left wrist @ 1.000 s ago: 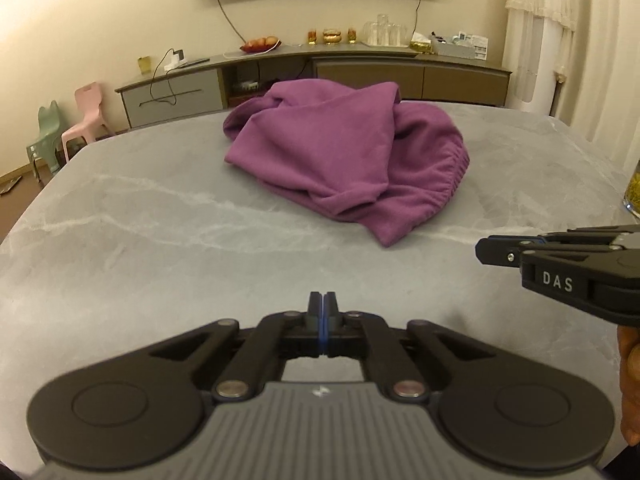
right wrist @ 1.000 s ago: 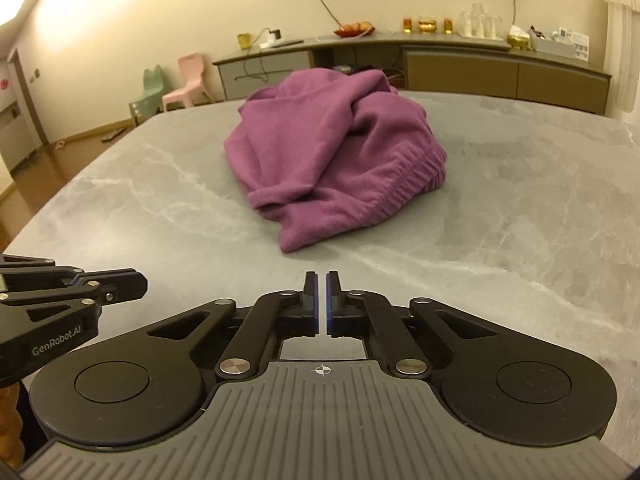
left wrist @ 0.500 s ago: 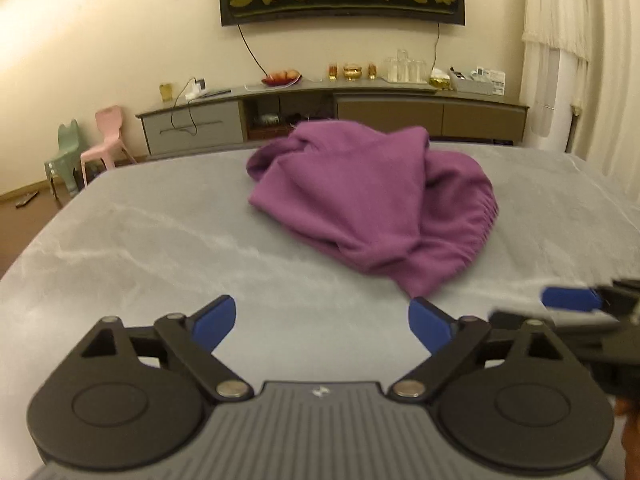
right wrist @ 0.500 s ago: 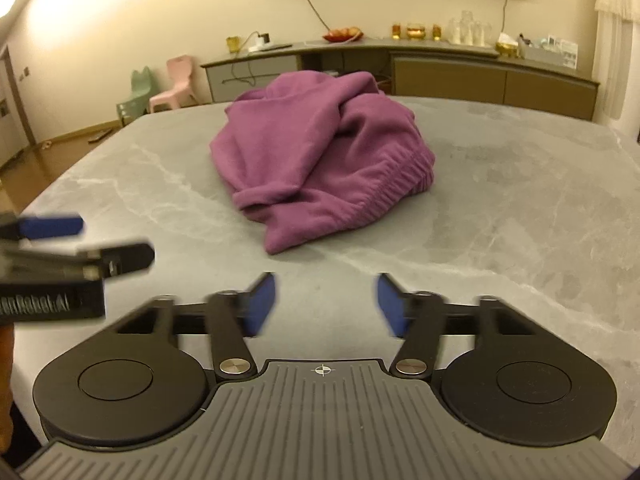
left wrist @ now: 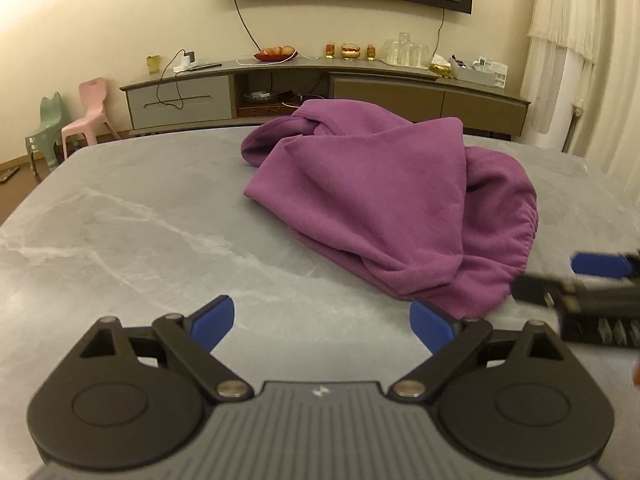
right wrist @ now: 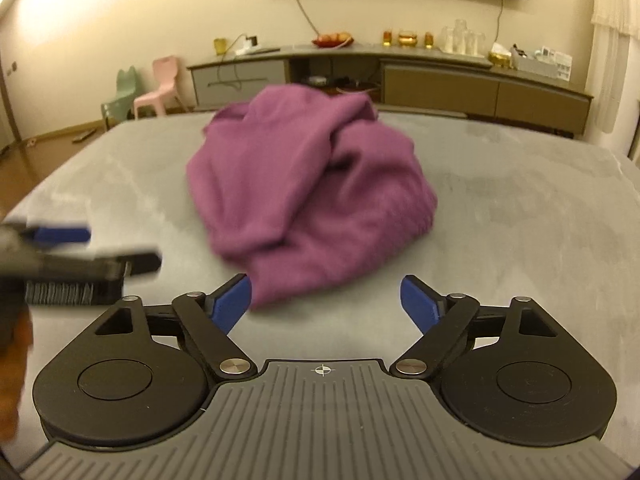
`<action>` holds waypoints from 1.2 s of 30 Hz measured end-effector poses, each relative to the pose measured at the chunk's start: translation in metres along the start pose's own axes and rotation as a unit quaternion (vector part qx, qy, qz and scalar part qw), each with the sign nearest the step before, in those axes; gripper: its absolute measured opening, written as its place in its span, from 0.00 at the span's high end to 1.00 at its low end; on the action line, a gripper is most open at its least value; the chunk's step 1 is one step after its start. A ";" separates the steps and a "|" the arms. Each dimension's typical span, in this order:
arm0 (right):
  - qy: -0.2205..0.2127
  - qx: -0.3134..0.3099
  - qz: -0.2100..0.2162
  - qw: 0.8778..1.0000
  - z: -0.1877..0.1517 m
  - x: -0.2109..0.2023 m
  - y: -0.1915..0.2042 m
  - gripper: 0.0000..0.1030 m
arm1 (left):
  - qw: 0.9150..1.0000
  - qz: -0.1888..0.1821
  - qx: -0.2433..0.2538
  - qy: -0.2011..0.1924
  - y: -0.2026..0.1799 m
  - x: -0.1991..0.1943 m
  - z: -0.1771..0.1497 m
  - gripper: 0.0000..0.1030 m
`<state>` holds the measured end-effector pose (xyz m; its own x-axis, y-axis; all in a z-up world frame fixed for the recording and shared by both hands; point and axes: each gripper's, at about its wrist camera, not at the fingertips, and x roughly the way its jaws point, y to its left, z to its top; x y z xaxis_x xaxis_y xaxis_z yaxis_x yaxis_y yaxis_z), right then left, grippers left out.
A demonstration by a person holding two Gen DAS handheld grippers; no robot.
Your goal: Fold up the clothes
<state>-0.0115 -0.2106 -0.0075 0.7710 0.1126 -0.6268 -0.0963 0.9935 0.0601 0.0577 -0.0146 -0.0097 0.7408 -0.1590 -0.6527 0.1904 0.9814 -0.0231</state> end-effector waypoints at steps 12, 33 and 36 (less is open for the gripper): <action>0.046 0.045 -0.057 0.996 0.046 0.093 -0.010 0.92 | 0.996 -0.016 -0.082 0.000 0.037 -0.004 0.008 0.03; 0.004 -0.026 -0.006 1.000 0.037 0.008 0.013 0.35 | 0.988 -0.026 -0.149 0.037 0.042 -0.007 -0.003 0.02; 0.015 -0.051 -0.041 0.998 0.042 0.038 0.011 0.35 | 0.988 -0.025 -0.144 0.041 0.038 -0.006 -0.005 0.02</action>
<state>0.0430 -0.1944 0.0023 0.7605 0.0289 -0.6487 -0.0976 0.9928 -0.0701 0.0574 0.0241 -0.0110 0.6782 -0.2114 -0.7038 0.0255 0.9639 -0.2649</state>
